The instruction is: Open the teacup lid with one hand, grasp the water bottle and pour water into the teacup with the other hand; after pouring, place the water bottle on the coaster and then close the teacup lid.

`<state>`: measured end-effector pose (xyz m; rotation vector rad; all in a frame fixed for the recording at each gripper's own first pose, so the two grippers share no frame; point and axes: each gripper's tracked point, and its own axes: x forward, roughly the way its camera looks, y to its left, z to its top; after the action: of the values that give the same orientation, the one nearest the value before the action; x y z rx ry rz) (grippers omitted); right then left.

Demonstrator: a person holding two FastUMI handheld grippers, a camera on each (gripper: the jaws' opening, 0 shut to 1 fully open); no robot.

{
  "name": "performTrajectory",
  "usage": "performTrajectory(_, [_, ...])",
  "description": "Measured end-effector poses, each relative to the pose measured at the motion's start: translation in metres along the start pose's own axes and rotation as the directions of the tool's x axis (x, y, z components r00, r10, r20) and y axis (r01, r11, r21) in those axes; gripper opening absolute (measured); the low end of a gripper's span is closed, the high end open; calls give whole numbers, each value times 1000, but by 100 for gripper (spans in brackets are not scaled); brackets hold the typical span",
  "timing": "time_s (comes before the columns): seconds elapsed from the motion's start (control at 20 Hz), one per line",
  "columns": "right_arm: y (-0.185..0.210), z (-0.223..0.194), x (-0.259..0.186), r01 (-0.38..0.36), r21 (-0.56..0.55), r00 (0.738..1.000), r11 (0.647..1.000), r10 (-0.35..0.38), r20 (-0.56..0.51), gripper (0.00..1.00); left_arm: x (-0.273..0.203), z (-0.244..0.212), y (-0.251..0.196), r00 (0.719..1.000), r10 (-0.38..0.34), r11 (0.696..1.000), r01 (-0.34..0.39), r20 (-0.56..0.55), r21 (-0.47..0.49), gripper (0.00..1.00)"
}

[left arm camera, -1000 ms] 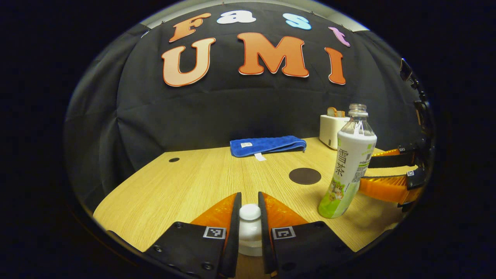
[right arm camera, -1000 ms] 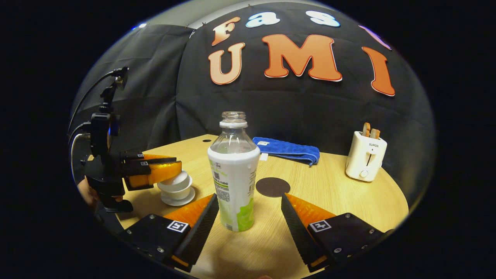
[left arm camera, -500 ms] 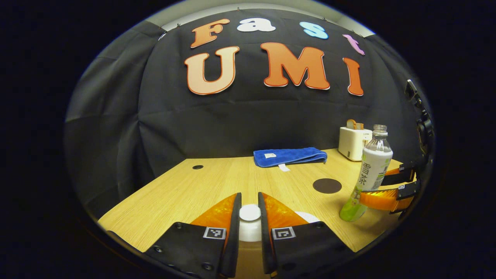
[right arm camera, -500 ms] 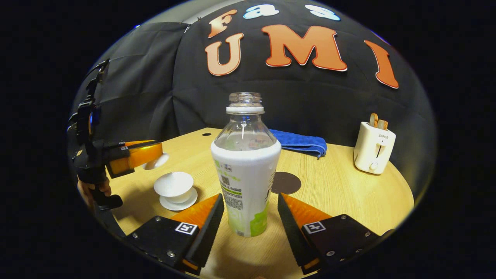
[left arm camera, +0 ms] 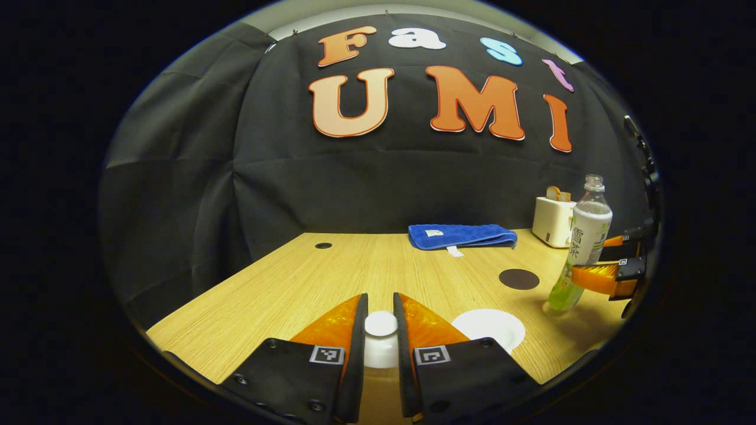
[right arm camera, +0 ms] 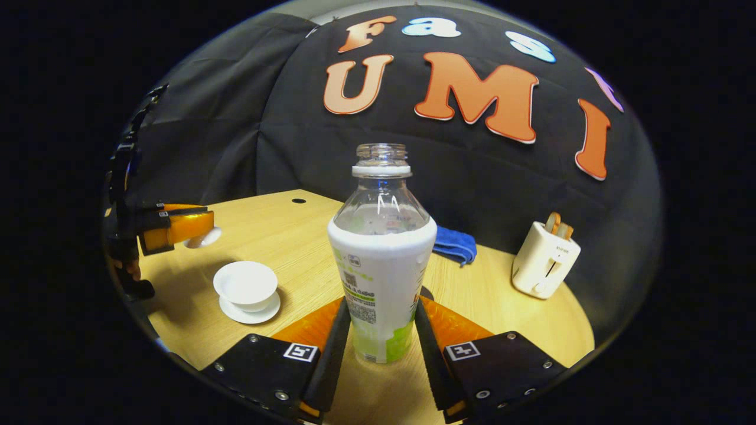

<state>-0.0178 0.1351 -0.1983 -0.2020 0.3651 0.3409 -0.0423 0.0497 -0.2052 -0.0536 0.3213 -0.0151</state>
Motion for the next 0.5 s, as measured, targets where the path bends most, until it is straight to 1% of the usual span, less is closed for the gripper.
performTrajectory(0.15, [-5, 7, 2, 30, -146, 1000, 989, -29, 11, 64, -4, -2, 11, 1000, 15, 1000, -15, 2, -4, 29])
performTrajectory(0.2, [-7, 9, 3, 48, -209, 999, 977, -46, 15, 64, -5, -2, 14, 1000, 20, 1000, -20, 3, -2, 29])
performTrajectory(0.3, [-9, 11, 6, 68, -298, 998, 952, -65, 19, 64, -8, -4, 21, 1000, 29, 1000, -29, 4, 0, 29])
performTrajectory(0.45, [-4, 12, 12, 67, -397, 998, 916, -66, 16, 64, -12, -7, 28, 999, 37, 999, -37, 2, 0, 29])
performTrajectory(0.5, [-3, 13, 14, 77, -435, 997, 897, -76, 20, 63, -12, -7, 30, 999, 38, 999, -38, 2, 0, 29])
